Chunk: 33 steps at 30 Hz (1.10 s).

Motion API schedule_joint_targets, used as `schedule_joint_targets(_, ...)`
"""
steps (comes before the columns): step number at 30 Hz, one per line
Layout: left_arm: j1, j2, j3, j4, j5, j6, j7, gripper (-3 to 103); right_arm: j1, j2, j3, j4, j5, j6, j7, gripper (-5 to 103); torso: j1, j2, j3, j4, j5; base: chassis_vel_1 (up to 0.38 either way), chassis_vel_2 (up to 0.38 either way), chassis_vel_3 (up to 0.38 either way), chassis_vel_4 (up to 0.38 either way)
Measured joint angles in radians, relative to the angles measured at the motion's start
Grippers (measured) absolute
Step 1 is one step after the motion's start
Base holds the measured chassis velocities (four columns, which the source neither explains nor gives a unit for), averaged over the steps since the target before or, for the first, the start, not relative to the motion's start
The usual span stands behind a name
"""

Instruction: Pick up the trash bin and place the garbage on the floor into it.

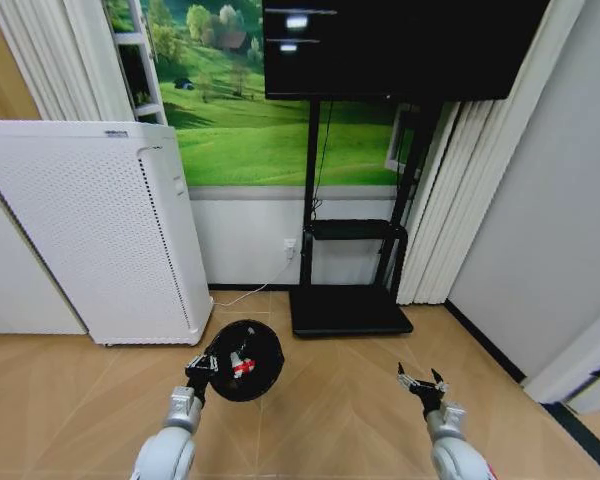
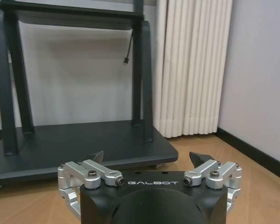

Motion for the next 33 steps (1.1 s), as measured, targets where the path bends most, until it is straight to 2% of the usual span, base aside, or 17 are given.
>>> schedule_joint_targets(9,-0.005,-0.002,0.003,0.011,0.000,-0.001,0.002,3,0.010,-0.009,-0.015,-0.016,0.013,-0.002,-0.011,100,0.000,0.000,0.000,0.0000,0.0000,-0.280,-0.277,0.273,0.274)
schedule_joint_targets(13,-0.007,-0.004,0.004,0.014,0.000,-0.001,0.002,3,0.015,-0.008,-0.024,-0.025,0.016,0.024,-0.011,100,0.000,0.000,0.000,0.0001,-0.0005,-0.343,-0.334,0.339,0.344)
schedule_joint_targets(15,-0.007,-0.005,0.005,0.016,0.001,-0.001,0.002,3,0.014,-0.010,-0.027,-0.026,0.017,0.029,-0.017,100,0.000,0.000,0.000,-0.0003,0.0006,-0.298,-0.275,0.283,0.283)
schedule_joint_targets(17,-0.006,-0.007,0.007,0.018,0.003,-0.002,0.003,3,0.004,-0.025,-0.032,-0.026,0.014,0.025,-0.030,100,0.000,0.000,0.000,-0.0006,-0.0005,-0.187,-0.201,0.215,0.160)
schedule_joint_targets(20,-0.004,-0.009,0.010,0.019,0.006,-0.002,0.002,3,-0.011,-0.051,-0.050,-0.026,0.013,-0.015,-0.021,100,0.000,0.000,0.000,0.0005,0.0005,-0.010,-0.077,0.078,0.026)
schedule_joint_targets(24,-0.001,-0.008,0.016,0.023,0.009,-0.003,0.001,3,-0.030,-0.087,-0.073,-0.031,0.026,-0.065,0.005,100,0.000,0.000,0.000,0.0003,-0.0005,0.036,0.024,-0.017,-0.035)
schedule_joint_targets(27,0.000,0.000,0.022,0.033,0.014,-0.003,-0.003,3,-0.059,-0.152,-0.117,-0.034,0.074,-0.142,0.038,100,0.000,0.000,0.000,0.0001,-0.0002,0.084,0.075,-0.090,-0.064)
schedule_joint_targets(28,0.000,0.000,0.022,0.033,0.014,-0.003,-0.003,3,-0.059,-0.152,-0.117,-0.034,0.074,-0.142,0.038,100,0.000,0.000,0.000,0.0001,-0.0002,0.071,0.060,-0.090,-0.050)
schedule_joint_targets(31,0.003,0.011,0.031,0.045,0.020,-0.003,-0.003,3,-0.084,-0.220,-0.165,-0.039,0.140,-0.190,0.062,100,0.000,0.000,0.000,0.0001,-0.0001,0.024,0.014,-0.010,-0.017)
schedule_joint_targets(33,0.003,0.016,0.035,0.049,0.021,-0.003,-0.003,3,-0.093,-0.241,-0.180,-0.036,0.172,-0.203,0.067,100,0.000,0.000,0.000,0.0000,0.0001,0.000,0.000,0.000,0.000)
